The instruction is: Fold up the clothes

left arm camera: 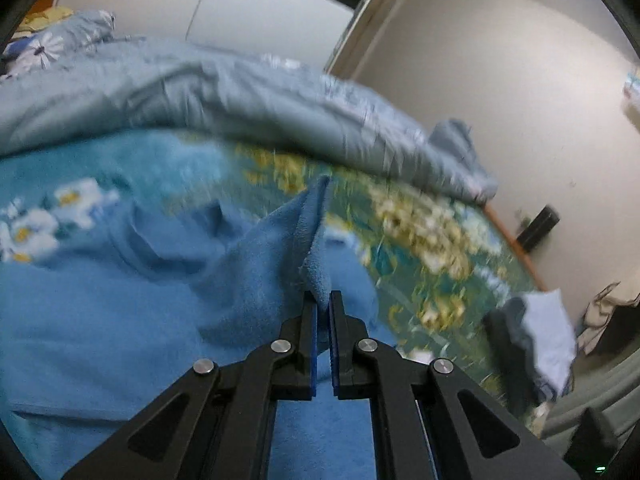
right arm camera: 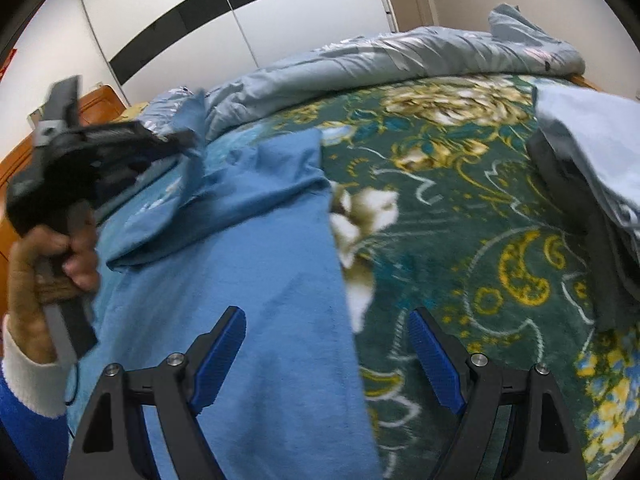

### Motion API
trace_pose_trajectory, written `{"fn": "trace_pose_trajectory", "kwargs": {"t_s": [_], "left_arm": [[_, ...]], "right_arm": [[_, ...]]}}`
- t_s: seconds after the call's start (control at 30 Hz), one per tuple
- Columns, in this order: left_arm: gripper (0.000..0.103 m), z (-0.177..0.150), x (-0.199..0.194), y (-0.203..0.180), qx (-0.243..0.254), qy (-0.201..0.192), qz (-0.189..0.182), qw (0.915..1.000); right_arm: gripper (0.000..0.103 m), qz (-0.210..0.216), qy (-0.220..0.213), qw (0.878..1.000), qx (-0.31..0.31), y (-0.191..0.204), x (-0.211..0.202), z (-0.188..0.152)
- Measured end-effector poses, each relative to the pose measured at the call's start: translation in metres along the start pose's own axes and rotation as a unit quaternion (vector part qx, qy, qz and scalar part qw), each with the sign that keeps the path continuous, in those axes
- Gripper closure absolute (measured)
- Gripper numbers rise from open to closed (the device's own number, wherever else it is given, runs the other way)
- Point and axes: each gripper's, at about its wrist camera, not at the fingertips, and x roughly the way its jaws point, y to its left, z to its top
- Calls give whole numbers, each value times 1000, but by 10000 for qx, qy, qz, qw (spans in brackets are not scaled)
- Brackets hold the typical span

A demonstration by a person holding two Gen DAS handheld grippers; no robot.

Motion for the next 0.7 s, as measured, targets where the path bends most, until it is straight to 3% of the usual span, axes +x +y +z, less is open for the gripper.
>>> {"fn": "trace_pose_trajectory", "kwargs": {"t_s": [0.17,0.27,0.37,0.4,0.5,0.63,0.7], "left_arm": [[98,-19,26,2,-73,440,2,9990],[97,-27,18,3,-27,575,-67,9983],[85,-29,3,6,-9,700,-196,9974],[75,-31,-5,9,-57,734,-292,9969],[71,-36,-37,22,-91,633,-435,9970],[70,-36,-83,43,149,157,139,9997],[69,-35,-92,66,-23,14,513,9987]], "right_arm": [[17,-42,-15,10000,49,-6,-3,-2],[17,-46,-40,10000,33,-6,-5,0],[17,-62,-69,10000,-14,-3,-6,3],[17,-41,-86,10000,-16,-2,-5,6],[17,125,-149,9998,-75,7,-2,20],[17,415,-126,9986,-318,28,15,45],[17,507,-100,9972,-539,43,29,60]]}}
